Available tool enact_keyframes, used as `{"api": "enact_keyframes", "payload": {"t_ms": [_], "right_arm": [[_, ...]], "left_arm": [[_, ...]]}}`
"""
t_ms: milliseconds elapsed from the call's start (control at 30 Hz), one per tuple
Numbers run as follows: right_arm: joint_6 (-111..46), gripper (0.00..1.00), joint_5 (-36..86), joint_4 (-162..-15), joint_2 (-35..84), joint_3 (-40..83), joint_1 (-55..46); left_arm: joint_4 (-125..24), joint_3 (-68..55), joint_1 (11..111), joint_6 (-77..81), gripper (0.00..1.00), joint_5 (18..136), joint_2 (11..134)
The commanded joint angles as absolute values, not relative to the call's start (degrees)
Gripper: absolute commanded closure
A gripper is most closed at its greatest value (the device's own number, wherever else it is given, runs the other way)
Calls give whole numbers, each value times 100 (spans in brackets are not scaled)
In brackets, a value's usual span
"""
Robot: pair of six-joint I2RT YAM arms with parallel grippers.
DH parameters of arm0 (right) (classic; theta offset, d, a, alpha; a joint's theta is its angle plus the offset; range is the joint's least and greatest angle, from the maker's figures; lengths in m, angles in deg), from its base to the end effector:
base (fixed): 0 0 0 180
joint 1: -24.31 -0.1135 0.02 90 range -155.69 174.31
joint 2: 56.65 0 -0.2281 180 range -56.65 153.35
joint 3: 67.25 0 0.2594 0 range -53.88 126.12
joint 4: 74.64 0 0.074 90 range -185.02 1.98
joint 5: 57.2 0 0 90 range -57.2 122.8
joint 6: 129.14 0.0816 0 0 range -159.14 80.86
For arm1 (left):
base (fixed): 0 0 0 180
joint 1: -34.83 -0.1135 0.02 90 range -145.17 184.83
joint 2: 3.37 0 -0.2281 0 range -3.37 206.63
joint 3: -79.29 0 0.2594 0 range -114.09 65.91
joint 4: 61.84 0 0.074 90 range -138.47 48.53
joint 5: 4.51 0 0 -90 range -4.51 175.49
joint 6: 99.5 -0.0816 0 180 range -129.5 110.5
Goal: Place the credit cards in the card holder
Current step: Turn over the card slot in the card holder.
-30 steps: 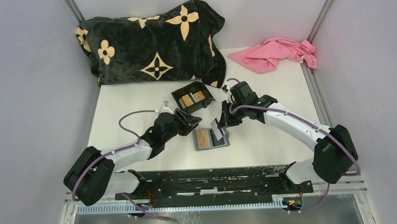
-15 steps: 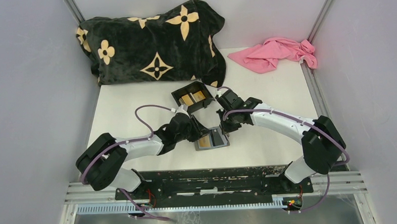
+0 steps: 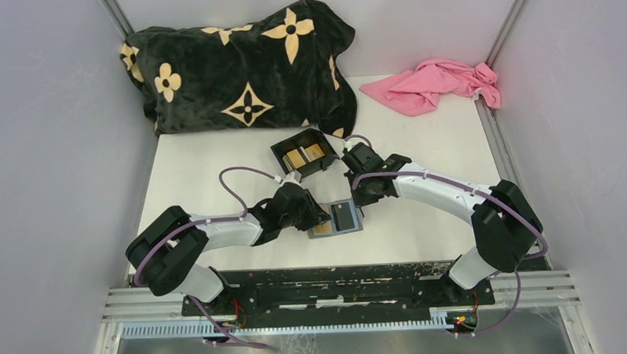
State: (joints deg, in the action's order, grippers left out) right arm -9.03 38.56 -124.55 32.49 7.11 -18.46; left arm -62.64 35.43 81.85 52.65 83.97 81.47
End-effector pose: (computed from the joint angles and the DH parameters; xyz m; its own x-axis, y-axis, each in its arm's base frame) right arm 0.2506 0.2206 0.1351 -0.8972 -0.1500 -0.4153 -0.2243 0.9650 0.1360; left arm 0.2126 -0.2313 0.0702 -0.8643 -0.3690 -0.3418 -0.0408 0.7288 -0.6835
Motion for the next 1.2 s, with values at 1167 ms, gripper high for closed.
{"api": "enact_keyframes", "payload": {"t_ms": [1167], "right_arm": [[-188,99,2375,-10767,2839,-695,-985]], "left_arm": [[-6114,3772,8248,5068,71,8655,8024]]}}
